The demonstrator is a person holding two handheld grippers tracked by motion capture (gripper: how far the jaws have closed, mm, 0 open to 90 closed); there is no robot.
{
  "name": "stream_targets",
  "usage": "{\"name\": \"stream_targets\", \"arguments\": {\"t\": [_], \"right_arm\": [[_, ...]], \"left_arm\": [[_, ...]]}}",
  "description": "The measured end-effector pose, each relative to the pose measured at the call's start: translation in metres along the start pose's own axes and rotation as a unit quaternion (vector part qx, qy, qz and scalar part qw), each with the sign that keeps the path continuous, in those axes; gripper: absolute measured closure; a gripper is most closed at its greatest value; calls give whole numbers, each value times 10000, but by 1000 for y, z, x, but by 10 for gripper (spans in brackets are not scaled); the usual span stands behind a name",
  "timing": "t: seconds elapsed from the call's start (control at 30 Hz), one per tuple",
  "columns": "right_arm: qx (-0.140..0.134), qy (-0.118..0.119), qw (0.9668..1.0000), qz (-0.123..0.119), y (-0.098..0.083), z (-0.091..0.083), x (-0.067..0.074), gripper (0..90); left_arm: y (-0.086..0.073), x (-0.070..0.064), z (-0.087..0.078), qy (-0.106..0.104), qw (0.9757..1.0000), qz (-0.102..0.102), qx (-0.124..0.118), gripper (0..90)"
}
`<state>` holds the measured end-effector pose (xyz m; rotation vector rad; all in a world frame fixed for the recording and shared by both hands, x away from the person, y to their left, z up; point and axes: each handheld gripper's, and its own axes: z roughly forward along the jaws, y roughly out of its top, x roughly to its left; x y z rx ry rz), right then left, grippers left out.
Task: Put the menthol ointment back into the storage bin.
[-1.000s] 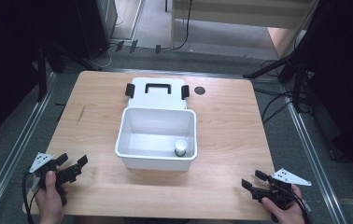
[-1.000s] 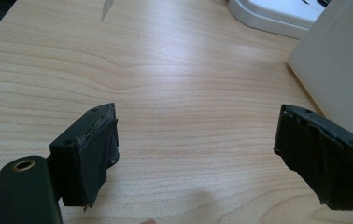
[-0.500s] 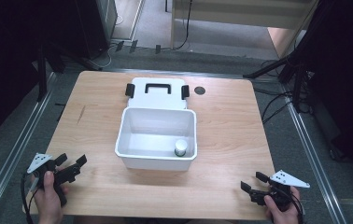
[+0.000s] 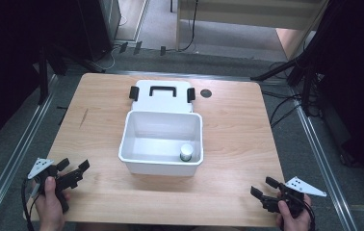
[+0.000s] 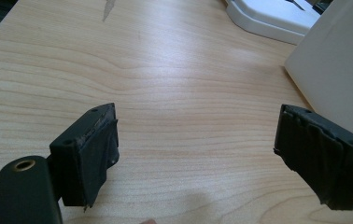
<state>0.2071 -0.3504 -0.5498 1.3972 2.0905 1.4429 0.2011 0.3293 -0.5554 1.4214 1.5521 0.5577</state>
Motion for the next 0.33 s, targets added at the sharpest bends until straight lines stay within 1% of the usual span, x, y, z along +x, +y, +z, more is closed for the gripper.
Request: {"name": "stream_targets", "arguments": {"t": [0.33], "right_arm": [[38, -63, 10000, 4, 0, 0, 1, 151]], "left_arm": [[0, 0, 1, 4, 10000, 3, 9, 144]]}}
